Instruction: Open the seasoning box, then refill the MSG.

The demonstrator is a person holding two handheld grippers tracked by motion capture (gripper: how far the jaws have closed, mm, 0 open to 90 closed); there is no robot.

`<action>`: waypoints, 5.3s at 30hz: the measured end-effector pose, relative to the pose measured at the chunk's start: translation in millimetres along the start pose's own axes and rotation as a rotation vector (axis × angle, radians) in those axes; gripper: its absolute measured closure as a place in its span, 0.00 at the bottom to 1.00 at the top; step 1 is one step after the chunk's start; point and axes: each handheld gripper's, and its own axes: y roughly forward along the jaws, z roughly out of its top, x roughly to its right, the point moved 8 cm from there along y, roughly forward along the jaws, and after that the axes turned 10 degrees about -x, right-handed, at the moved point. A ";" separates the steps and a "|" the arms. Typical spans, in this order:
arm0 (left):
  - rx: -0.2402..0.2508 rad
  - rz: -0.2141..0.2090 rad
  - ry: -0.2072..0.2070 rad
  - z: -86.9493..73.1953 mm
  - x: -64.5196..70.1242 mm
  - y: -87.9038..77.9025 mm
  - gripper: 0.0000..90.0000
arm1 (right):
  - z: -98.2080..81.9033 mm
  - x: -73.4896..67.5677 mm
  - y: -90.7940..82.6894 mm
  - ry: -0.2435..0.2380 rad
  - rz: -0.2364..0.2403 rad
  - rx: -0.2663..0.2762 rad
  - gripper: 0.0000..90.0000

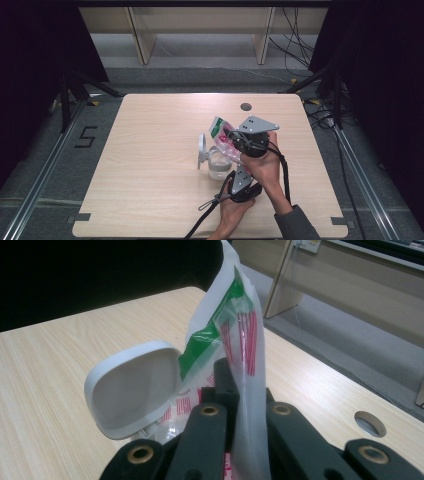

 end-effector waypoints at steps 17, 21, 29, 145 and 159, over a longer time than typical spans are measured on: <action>0.012 -0.005 -0.006 1.4 1.5 0.9 0.86 | -0.4 -1.8 -0.5 0.014 0.002 -0.006 1.00; 0.010 -0.004 -0.005 1.2 1.5 1.1 0.86 | 0.3 -1.9 0.2 0.005 -0.004 0.001 1.00; 0.014 -0.005 -0.004 2.3 1.7 1.9 0.86 | 0.9 -2.5 0.3 0.007 -0.001 0.001 1.00; 0.013 0.018 0.010 9.6 -3.8 3.2 0.86 | 11.1 -10.3 6.0 -0.041 0.016 -0.002 1.00; 0.000 0.019 0.014 9.9 -4.7 2.9 0.86 | 12.3 -8.3 6.7 -0.050 -0.003 0.013 1.00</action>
